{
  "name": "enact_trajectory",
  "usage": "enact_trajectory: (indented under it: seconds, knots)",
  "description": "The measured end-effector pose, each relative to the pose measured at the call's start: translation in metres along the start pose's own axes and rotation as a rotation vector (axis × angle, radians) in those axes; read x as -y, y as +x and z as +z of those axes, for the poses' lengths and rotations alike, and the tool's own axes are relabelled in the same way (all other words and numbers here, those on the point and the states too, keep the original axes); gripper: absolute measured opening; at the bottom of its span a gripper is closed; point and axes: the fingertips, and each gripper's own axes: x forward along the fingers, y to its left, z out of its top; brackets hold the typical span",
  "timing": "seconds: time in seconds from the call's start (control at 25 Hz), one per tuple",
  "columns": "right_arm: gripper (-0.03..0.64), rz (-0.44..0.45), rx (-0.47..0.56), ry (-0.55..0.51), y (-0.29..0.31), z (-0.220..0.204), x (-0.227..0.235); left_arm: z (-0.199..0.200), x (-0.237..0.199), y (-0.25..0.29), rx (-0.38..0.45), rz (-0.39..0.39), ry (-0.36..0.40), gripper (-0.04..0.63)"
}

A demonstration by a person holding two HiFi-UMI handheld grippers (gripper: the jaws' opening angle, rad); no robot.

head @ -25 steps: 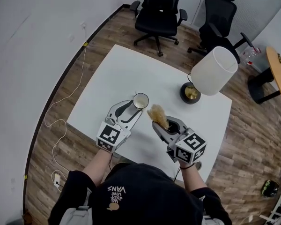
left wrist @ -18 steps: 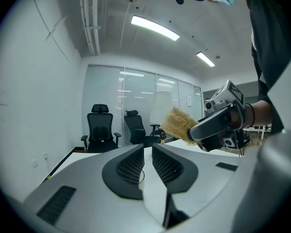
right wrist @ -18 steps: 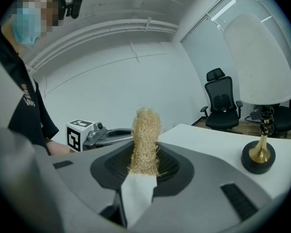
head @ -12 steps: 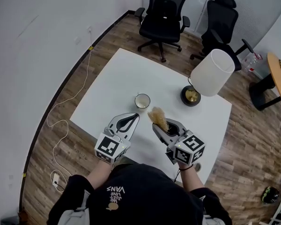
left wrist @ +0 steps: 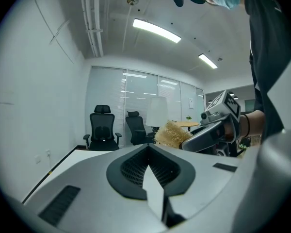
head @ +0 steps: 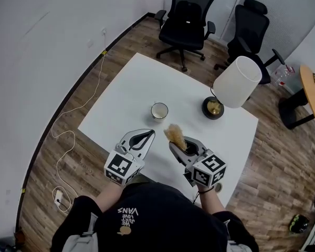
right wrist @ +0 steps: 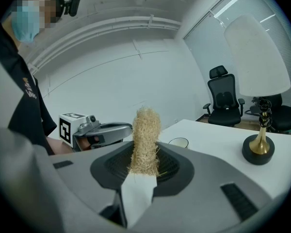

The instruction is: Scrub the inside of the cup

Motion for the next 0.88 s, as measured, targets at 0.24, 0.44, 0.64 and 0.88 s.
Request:
enact_trajectory:
  seconds: [0.24,0.44,0.64,0.88]
  knots:
    - [0.114,-0.019,0.001,-0.036,-0.0027,0.0013,0.0036,-0.003,0.0013,-0.0043,0.004,0.008,-0.027,0.011]
    - [0.113,-0.029,0.007,-0.056,-0.0036,0.006,0.0035,-0.0032,0.0005,-0.0065,0.006,0.012,-0.028,0.011]
    - [0.112,-0.029,0.01,-0.056,-0.0017,0.0061,0.003,-0.0048,0.0003,-0.0049,0.008,0.006,-0.048,0.011]
    - [0.112,-0.029,0.021,-0.046,-0.0029,0.0088,0.0068,-0.0047,0.0019,0.0003,0.004,0.001,-0.043,0.011]
